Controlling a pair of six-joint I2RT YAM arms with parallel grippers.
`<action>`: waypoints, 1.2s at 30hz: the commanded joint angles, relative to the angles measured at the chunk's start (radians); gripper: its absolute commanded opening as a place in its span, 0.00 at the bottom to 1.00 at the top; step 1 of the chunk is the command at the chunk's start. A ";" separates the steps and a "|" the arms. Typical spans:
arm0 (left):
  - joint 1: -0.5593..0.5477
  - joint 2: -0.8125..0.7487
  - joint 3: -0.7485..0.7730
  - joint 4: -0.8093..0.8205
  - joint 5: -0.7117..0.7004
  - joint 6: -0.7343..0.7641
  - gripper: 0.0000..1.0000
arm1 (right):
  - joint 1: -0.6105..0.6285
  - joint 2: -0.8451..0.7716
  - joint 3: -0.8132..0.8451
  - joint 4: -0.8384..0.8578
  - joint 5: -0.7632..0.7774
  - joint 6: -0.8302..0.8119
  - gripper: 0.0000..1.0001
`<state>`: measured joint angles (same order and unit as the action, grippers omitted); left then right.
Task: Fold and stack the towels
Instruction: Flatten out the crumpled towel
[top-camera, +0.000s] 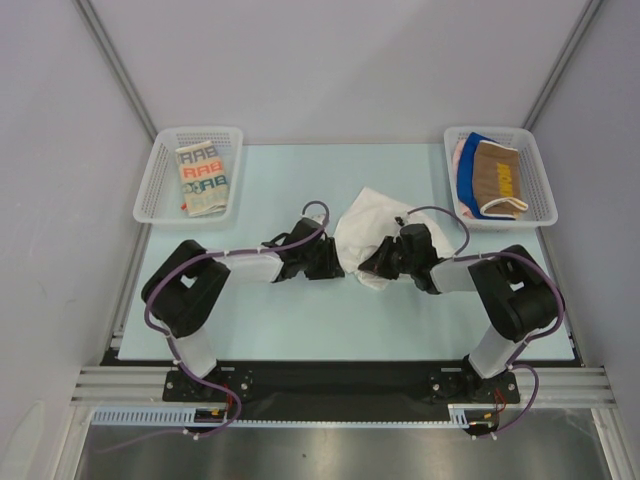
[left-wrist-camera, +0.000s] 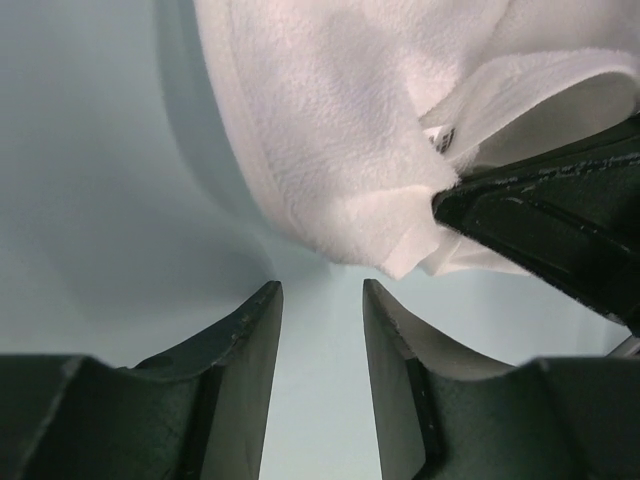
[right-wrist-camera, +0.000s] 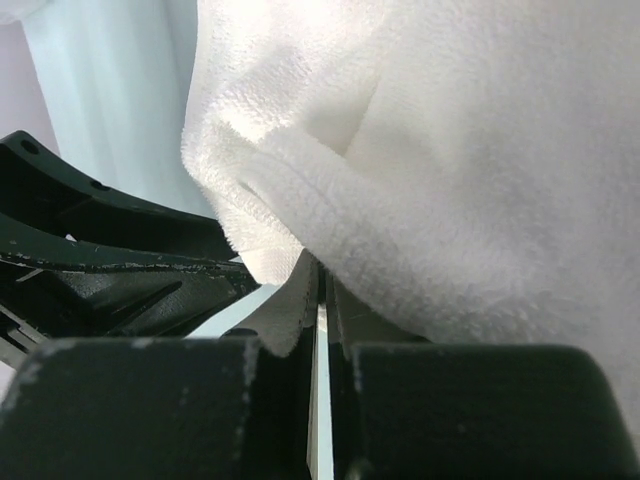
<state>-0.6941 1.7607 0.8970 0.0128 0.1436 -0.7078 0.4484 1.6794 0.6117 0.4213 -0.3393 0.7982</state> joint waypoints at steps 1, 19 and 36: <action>0.008 0.063 0.020 -0.093 -0.041 0.011 0.46 | -0.016 -0.004 -0.012 -0.029 -0.032 0.021 0.00; 0.011 0.097 0.166 -0.126 -0.073 -0.005 0.57 | -0.047 -0.064 0.016 -0.076 -0.098 0.030 0.00; 0.011 0.111 0.218 -0.068 -0.053 0.004 0.56 | -0.048 -0.058 0.022 -0.090 -0.093 0.018 0.00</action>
<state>-0.6926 1.8584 1.0710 -0.0780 0.1043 -0.7155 0.4034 1.6367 0.6121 0.3458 -0.4271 0.8352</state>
